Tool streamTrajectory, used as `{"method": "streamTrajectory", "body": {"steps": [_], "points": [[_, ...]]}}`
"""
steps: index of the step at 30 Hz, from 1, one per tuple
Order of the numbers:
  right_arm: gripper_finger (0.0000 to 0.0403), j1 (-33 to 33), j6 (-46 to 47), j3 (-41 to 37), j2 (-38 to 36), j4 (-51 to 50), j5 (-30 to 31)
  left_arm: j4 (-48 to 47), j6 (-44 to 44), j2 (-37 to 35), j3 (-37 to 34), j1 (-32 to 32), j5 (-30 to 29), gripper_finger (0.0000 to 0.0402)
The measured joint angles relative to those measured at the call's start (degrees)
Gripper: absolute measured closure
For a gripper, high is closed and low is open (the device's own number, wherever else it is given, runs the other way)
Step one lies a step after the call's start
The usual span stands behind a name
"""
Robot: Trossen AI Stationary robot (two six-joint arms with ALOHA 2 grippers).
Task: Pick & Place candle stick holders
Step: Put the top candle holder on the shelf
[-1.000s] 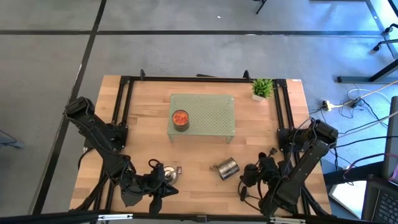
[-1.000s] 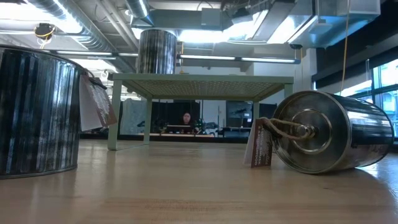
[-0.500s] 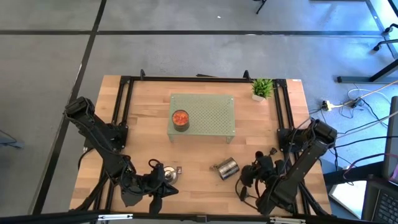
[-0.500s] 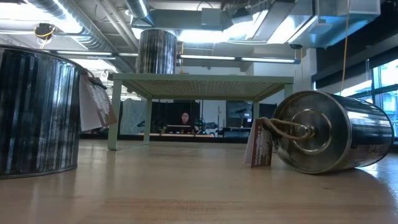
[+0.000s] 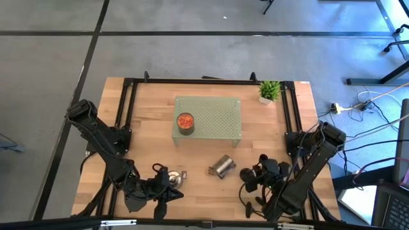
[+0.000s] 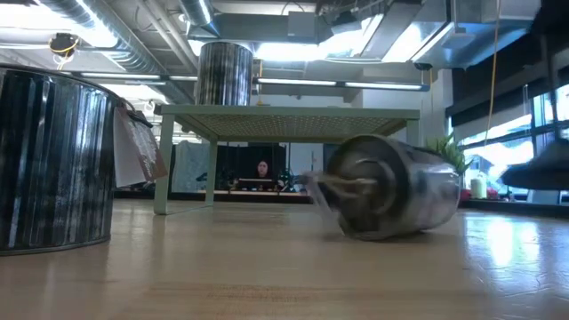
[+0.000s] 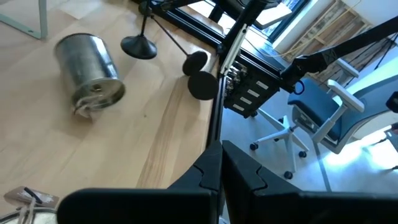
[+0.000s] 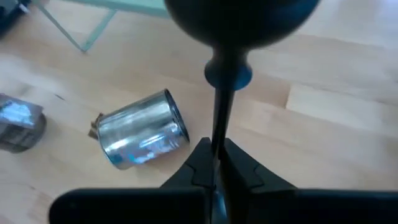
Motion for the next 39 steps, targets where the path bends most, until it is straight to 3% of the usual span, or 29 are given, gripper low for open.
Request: {"method": "streamTrajectory", "body": {"steps": [18,28,34,39], "points": [[0.0392,-5.3,-12.2,7.6,-0.1,-0.3,9.6,0.0,0.0,0.0,0.0,0.0,-0.5,0.04],[0.0392,-6.4,-20.4,15.9,-0.2,0.3,13.4,0.9,1.9,0.0,0.0,0.0,-2.8,0.04],[0.0392,-7.1,-32.2,22.0,-0.2,9.6,12.5,5.8,6.2,0.0,0.0,2.1,0.1,0.04],[0.0392,-9.0,-48.9,25.3,-0.2,24.5,5.4,11.8,12.0,0.0,0.0,4.9,4.6,0.04]]}}
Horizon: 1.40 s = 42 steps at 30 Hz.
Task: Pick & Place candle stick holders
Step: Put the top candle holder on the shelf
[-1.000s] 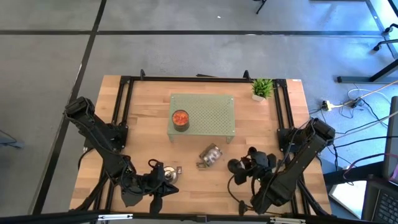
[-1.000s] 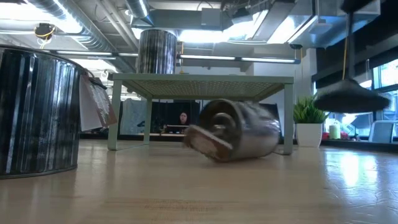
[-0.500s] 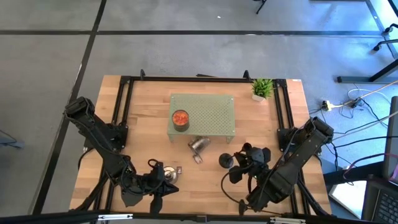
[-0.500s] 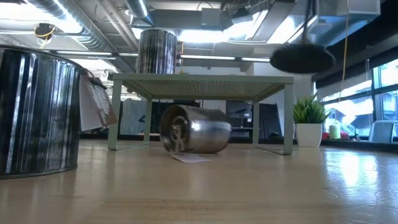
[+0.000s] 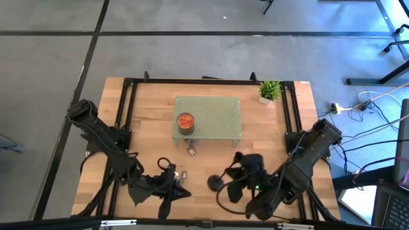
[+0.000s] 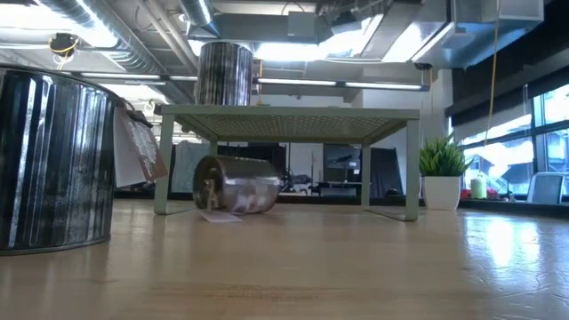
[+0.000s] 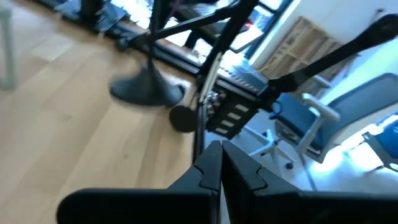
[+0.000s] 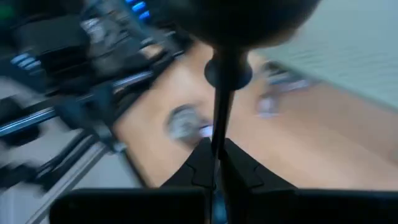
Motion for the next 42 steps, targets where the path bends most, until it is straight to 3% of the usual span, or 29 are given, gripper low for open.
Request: {"method": "streamTrajectory", "body": {"steps": [7,14,23,30,42], "points": [[0.0392,-1.9,-15.6,0.6,0.0,19.1,-7.3,4.4,3.6,-0.7,0.4,4.1,8.1,0.0397],[0.0392,-2.4,-17.3,0.6,0.0,21.6,-14.4,4.4,3.6,-2.6,0.7,6.7,20.0,0.0341],[0.0392,-3.0,-18.5,0.6,0.5,25.8,-15.9,10.0,3.9,-3.6,0.7,10.0,22.2,0.028],[0.0392,-4.7,-21.3,0.6,2.2,31.0,-16.1,12.9,3.8,-3.6,0.8,11.2,26.0,0.0276],[0.0392,-6.5,-22.1,0.5,3.4,33.4,-16.4,12.9,3.4,-3.6,0.8,10.9,26.2,0.0276]]}}
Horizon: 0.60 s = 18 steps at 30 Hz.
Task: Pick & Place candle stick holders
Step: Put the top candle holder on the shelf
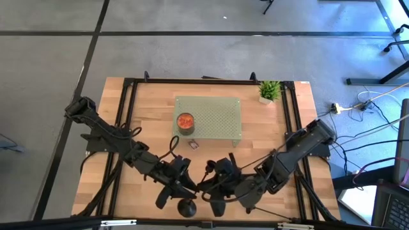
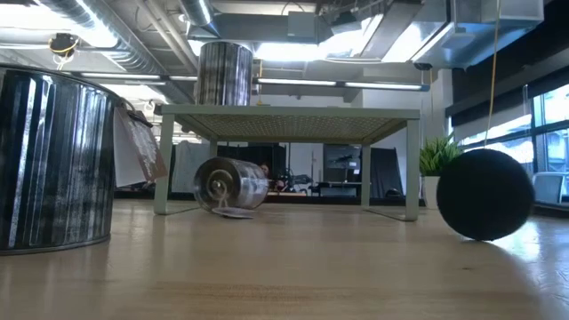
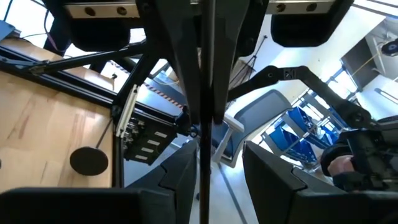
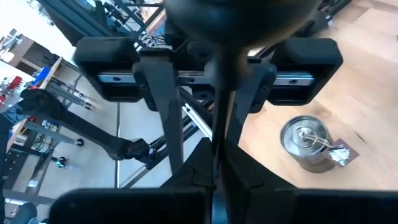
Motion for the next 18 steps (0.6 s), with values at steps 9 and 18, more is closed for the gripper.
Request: {"method": "streamTrajectory", "body": {"steps": [9,18], "points": [[0.0392,-0.7,-0.3,0.0,0.8,1.4,-1.2,-0.2,-0.1,0.0,0.0,0.2,-0.1,0.0278],[0.0392,-1.0,-1.5,0.0,0.8,2.7,-1.2,-0.9,-0.5,0.0,0.0,0.2,1.3,0.0348]]}}
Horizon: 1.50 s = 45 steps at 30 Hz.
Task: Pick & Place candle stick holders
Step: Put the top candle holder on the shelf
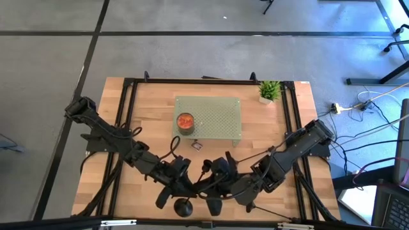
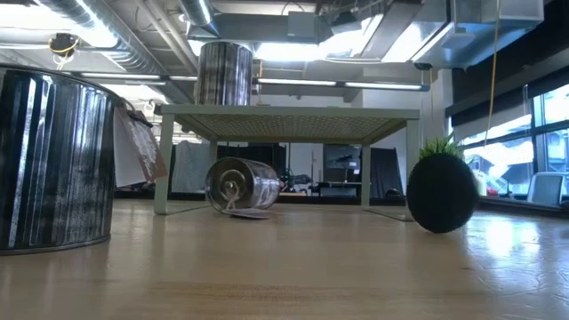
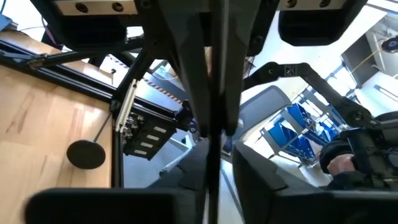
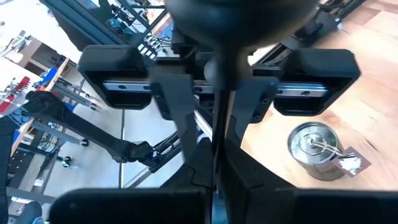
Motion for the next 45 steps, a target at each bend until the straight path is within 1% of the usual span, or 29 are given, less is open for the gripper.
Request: {"method": "streamTrajectory", "body": {"steps": [2,3,6,8,11,14,18,20,22,28,31,33,35,40,45], "points": [[0.0392,0.0,-0.5,0.0,0.0,0.0,0.0,-0.1,0.4,0.0,0.0,0.1,0.4,0.0381],[0.0392,0.0,-0.8,0.0,0.0,0.1,-0.1,-0.1,0.6,0.0,0.0,0.1,0.4,0.0388],[0.0392,0.0,-2.1,0.0,0.0,0.6,-1.0,-0.1,1.0,0.0,0.0,0.0,0.1,0.0391],[0.0385,0.0,-3.0,0.0,0.0,1.4,-1.3,0.3,1.5,0.0,0.0,0.0,-0.4,0.0391],[0.0351,0.4,-3.4,0.0,0.0,2.4,0.0,0.6,3.0,0.0,0.0,-0.1,-1.2,0.0391],[0.031,0.8,-4.5,0.8,0.0,3.0,1.1,1.2,4.4,-0.2,0.1,-0.5,-3.7,0.0392],[0.0267,1.3,-6.0,1.2,-0.2,3.7,3.7,0.8,6.4,-1.1,0.1,-0.9,-8.5,0.0392],[0.0253,1.5,-6.0,1.2,-0.3,3.7,5.1,0.3,7.3,-1.8,0.1,-0.9,-10.6,0.0392],[0.0243,1.6,-6.0,1.2,-0.8,3.7,5.3,-0.2,8.7,-3.1,0.1,-1.0,-14.0,0.0392],[0.0235,2.4,-6.9,1.4,-1.2,3.7,4.6,-2.7,15.5,-8.2,0.1,-0.7,-27.4,0.0392],[0.0235,2.3,-7.5,1.4,-1.4,3.9,6.1,-4.7,20.5,-11.2,0.1,0.5,-32.0,0.0392],[0.0235,2.4,-8.8,1.4,-1.5,3.8,6.0,-6.1,22.6,-13.2,0.0,2.6,-33.6,0.0392],[0.0234,2.5,-10.0,1.4,-1.6,3.8,5.8,-6.6,23.5,-15.1,0.0,5.7,-33.2,0.0392],[0.0234,1.6,-14.6,1.4,-3.3,3.0,5.0,-8.4,25.4,-18.4,0.0,13.8,-29.9,0.0392],[0.0234,-0.9,-22.0,1.4,-5.9,2.9,-0.1,-9.5,24.0,-19.4,0.0,20.9,-22.7,0.0392]]}}
